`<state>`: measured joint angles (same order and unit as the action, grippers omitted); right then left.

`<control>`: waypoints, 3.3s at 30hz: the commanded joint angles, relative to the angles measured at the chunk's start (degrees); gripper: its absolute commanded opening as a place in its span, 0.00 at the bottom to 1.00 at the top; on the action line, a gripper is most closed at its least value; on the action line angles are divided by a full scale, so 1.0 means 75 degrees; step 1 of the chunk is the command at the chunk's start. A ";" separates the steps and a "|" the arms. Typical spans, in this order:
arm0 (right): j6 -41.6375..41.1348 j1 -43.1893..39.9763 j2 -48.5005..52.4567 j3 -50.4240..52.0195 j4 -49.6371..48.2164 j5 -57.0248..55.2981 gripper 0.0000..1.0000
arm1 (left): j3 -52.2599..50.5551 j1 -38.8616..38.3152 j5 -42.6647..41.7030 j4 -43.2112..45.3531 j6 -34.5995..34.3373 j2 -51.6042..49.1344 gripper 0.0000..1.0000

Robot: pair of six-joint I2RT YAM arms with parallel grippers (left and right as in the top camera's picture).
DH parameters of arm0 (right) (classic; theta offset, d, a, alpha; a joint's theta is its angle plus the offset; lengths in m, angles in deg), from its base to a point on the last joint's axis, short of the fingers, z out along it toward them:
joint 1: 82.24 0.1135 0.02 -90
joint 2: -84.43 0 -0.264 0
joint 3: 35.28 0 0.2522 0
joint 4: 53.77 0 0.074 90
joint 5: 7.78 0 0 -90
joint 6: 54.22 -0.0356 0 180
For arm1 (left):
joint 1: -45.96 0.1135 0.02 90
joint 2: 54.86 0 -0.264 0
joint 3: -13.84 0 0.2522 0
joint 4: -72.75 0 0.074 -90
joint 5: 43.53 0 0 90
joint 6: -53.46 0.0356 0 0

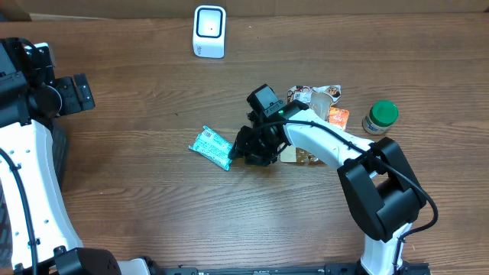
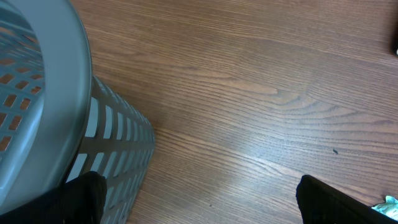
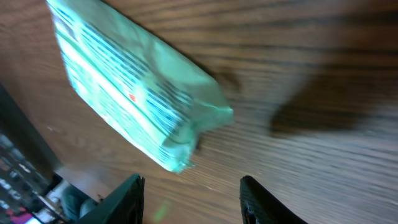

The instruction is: Scan the item barcode

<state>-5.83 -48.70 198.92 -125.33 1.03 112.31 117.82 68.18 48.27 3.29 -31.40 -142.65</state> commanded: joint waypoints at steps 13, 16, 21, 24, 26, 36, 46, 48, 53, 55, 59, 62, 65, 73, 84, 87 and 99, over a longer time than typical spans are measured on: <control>-0.1288 0.0577 0.0629 -0.0108 -0.1276 -0.1507 0.33 | -0.0017 -0.0015 0.0012 0.0006 0.0201 0.0006 1.00; -0.0606 0.0577 0.0635 -0.0108 -0.1749 -0.1545 0.27 | -0.0017 -0.0015 0.0012 0.0006 0.0198 0.0006 1.00; 0.0586 0.0490 0.0635 -0.0111 -0.1775 -0.0997 0.04 | -0.0017 -0.0015 0.0012 0.0006 0.0201 0.0006 1.00; 0.1559 0.0332 0.0586 -0.0227 -0.1524 -0.0391 0.04 | -0.0017 -0.0015 0.0012 0.0006 0.0198 0.0006 1.00; 0.2582 0.0224 0.0562 -0.0431 -0.1008 -0.0195 0.04 | -0.0017 -0.0015 0.0012 0.0006 0.0198 0.0006 1.00; 0.3963 -0.0192 0.0565 -0.0839 0.0329 -0.0458 0.47 | -0.0017 -0.0015 0.0012 0.0006 0.0201 0.0006 1.00; 0.1492 -0.0490 0.0621 -0.0388 -0.0417 0.0446 0.42 | -0.0017 -0.0015 0.0012 0.0006 0.0198 0.0006 1.00; 0.1142 -0.0353 0.0659 -0.0114 -0.0866 0.0493 0.40 | -0.0017 -0.0015 0.0012 0.0006 0.0198 0.0006 1.00; 0.0609 -0.0020 0.0697 0.0326 -0.1565 0.0402 0.38 | -0.0017 -0.0015 0.0012 0.0006 0.0198 0.0006 1.00; 0.0364 0.0029 0.0697 0.0513 -0.1935 0.0391 0.37 | -0.0017 -0.0015 0.0012 0.0006 0.0201 0.0006 1.00; 0.0154 0.0029 0.0699 0.0714 -0.2212 0.0096 0.14 | -0.0017 -0.0015 0.0012 0.0006 0.0198 0.0006 0.99; 0.0385 -0.0052 0.0694 0.0708 -0.2218 0.0280 0.04 | -0.0017 -0.0015 0.0012 0.0006 0.0201 0.0006 1.00; 0.0758 -0.0210 0.0632 0.0691 -0.2226 0.0833 0.04 | -0.0017 -0.0015 0.0012 0.0006 0.0201 0.0006 1.00; 0.2113 -0.0629 -0.1046 0.0679 -0.1679 0.1145 0.04 | -0.0017 -0.0015 0.0012 0.0006 0.0198 0.0006 1.00; 0.2442 -0.0755 -0.4657 0.0679 -0.0012 -0.0160 0.04 | -0.0017 -0.0015 0.0012 0.0006 0.0198 0.0006 1.00; 0.2439 -0.0755 -0.5100 0.0679 0.0201 -0.0213 0.04 | -0.0017 -0.0015 0.0012 0.0006 0.0201 0.0006 1.00; 0.2433 -0.0755 -0.5196 0.0679 0.0592 0.0169 0.04 | -0.0017 -0.0015 0.0012 0.0006 0.0198 0.0006 0.99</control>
<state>11.88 -54.12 160.35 -119.85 5.91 111.76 117.82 68.18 48.25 3.29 -31.40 -142.63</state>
